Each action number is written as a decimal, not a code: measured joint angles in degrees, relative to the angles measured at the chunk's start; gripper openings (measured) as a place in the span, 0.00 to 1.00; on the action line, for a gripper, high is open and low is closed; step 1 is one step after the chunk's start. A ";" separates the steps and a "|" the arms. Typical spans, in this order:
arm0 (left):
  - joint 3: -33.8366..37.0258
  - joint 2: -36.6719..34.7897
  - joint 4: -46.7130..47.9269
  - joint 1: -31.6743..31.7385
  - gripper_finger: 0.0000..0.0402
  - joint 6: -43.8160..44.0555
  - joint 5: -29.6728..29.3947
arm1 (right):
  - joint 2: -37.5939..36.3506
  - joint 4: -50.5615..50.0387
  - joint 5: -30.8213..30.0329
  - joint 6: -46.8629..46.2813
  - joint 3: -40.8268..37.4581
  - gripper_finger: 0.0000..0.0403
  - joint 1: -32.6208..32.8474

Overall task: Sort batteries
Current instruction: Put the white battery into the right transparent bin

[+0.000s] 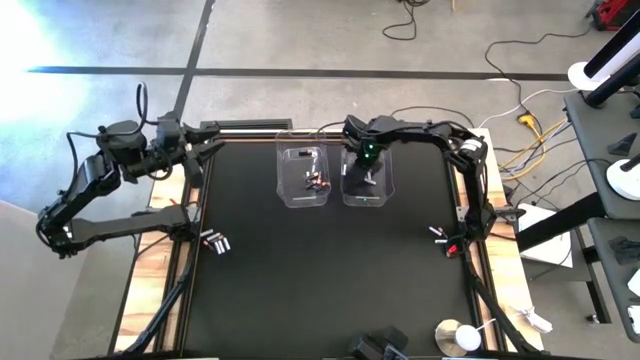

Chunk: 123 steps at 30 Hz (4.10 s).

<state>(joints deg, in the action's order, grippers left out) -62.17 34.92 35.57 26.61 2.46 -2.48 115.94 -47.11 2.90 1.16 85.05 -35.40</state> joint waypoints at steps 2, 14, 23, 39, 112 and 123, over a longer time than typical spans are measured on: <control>0.00 0.08 0.02 0.00 0.36 0.00 0.02 | -0.04 0.32 0.00 -0.24 -0.19 0.08 0.00; 0.00 0.45 1.13 0.00 0.36 0.00 0.02 | -0.07 -0.47 -0.07 -2.42 0.31 0.15 0.24; -0.04 -2.29 17.41 0.00 0.36 -2.87 7.72 | -0.27 -12.25 0.08 -2.31 8.51 0.38 0.62; -0.04 -10.28 24.19 0.00 0.36 -0.40 9.53 | -0.88 -20.59 -10.43 5.04 36.56 0.50 18.03; 21.56 25.51 26.30 -29.86 0.36 2.46 11.54 | -0.66 -20.12 -31.51 -28.21 43.64 0.54 53.02; 12.72 42.32 27.63 -32.56 0.35 -10.92 10.47 | -0.66 -20.14 -31.50 -30.19 43.64 0.54 53.03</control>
<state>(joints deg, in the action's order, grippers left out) -49.45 77.24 63.20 -5.95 -8.46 7.99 115.28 -67.24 -28.60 -29.03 128.68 17.63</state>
